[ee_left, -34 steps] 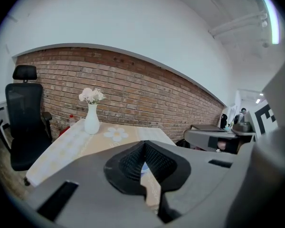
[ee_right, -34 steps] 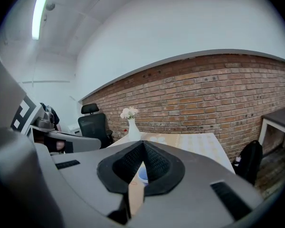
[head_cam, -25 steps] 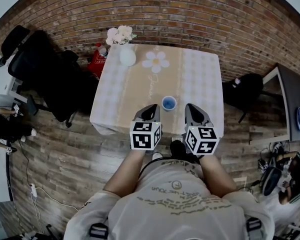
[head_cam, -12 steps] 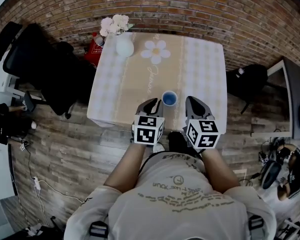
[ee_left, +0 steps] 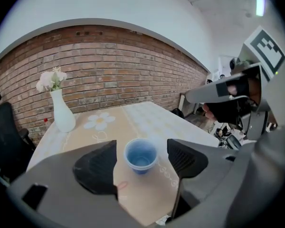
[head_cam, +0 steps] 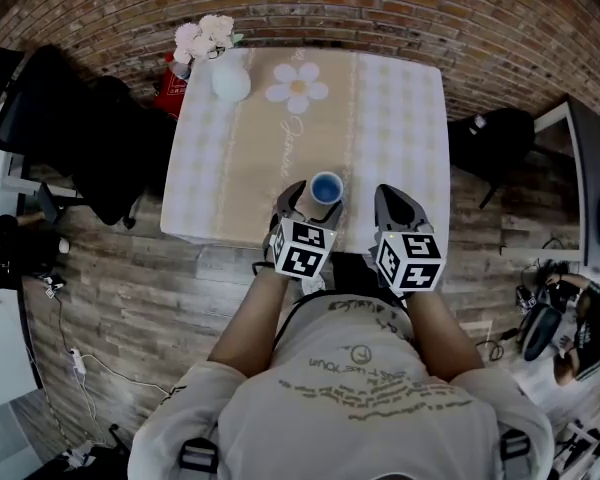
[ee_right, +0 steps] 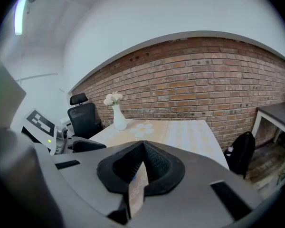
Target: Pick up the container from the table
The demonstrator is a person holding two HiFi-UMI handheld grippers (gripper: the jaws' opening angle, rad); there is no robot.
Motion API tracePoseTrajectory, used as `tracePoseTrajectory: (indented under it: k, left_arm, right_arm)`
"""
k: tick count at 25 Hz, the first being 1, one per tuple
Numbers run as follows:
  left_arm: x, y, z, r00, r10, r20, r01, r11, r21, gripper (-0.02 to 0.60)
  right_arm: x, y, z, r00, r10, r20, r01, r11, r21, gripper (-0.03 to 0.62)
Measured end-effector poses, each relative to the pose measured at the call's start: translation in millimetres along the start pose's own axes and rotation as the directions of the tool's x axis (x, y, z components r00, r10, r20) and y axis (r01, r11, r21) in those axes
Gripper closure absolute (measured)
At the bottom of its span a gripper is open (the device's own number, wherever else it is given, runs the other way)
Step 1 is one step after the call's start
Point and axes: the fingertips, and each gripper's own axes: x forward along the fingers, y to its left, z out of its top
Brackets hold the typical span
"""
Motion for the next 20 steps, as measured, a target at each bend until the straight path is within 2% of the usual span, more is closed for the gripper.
tracePoseTrajectory:
  k: [13,20]
  left_arm:
    - [50,-3,-26,0.991,0.033,-0.131,-0.017,0.993,0.116,0.206]
    - [65,-1,-39,0.982,0.056,-0.179,-0.035,0.992,0.118,0.175]
  right_arm:
    - [-9,-46,-9,0.999,-0.050,-0.014,0.050,0.998,0.025,0.594]
    - [-14,-63,-11,0.997,-0.076,-0.021,0.077,0.996,0.037,0.594]
